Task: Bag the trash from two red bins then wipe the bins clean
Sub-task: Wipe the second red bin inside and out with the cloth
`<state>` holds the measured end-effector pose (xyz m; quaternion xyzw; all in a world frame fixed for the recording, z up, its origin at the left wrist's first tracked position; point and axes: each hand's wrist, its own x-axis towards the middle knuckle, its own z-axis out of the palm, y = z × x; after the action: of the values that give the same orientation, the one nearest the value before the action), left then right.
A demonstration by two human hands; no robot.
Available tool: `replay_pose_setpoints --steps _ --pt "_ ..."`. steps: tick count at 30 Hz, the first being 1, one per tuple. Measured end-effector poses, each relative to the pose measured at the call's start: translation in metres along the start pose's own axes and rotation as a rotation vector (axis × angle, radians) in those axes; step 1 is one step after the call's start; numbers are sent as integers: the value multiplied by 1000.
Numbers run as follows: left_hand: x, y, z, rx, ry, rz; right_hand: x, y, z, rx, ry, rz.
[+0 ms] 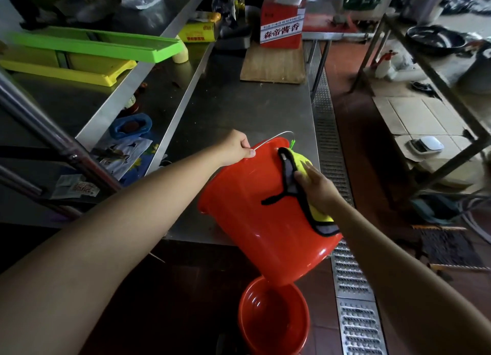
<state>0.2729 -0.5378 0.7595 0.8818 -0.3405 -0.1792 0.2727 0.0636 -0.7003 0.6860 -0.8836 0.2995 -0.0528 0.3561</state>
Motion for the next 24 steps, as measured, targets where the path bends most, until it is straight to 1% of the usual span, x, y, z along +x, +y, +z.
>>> replay_pose_setpoints --steps 1,2,4,6,7,9,10,11,12,14,16,18,19,20,21,22,24 --pt "0 0 1 1 1 -4 -2 2 -2 34 -4 47" --pt "0 1 2 2 5 -9 -9 -1 2 -9 5 46" --pt "1 2 4 -13 17 -17 -36 -11 29 -287 102 -82" --pt "3 1 2 -32 26 -11 -73 -29 70 -528 173 -291" --pt "4 0 1 -35 27 -8 -91 -36 92 -609 160 -406" --pt "3 -1 1 -16 16 -4 -118 -43 125 -784 27 -551" --pt "1 -1 2 2 13 0 -124 -42 131 -840 -20 -581" --pt "0 -1 2 16 13 7 -123 -42 128 -846 -24 -608" --pt "-1 -1 2 20 14 9 -118 -41 120 -814 7 -617" --pt "-1 -1 2 8 19 3 -104 -37 96 -698 65 -534" --pt "1 1 1 5 18 3 -79 -21 59 -531 110 -311" --pt "1 2 1 19 10 -7 -52 1 17 -246 89 -25" --pt "0 2 2 23 8 -12 -41 9 4 -111 61 70" --pt "0 2 3 25 9 -14 -37 13 -3 -30 39 115" --pt "0 2 4 28 13 -14 -38 11 -1 -32 34 111" --pt "1 3 4 30 15 -16 -45 7 9 -111 56 75" --pt "4 4 3 17 20 -19 -72 -7 46 -383 178 -89"
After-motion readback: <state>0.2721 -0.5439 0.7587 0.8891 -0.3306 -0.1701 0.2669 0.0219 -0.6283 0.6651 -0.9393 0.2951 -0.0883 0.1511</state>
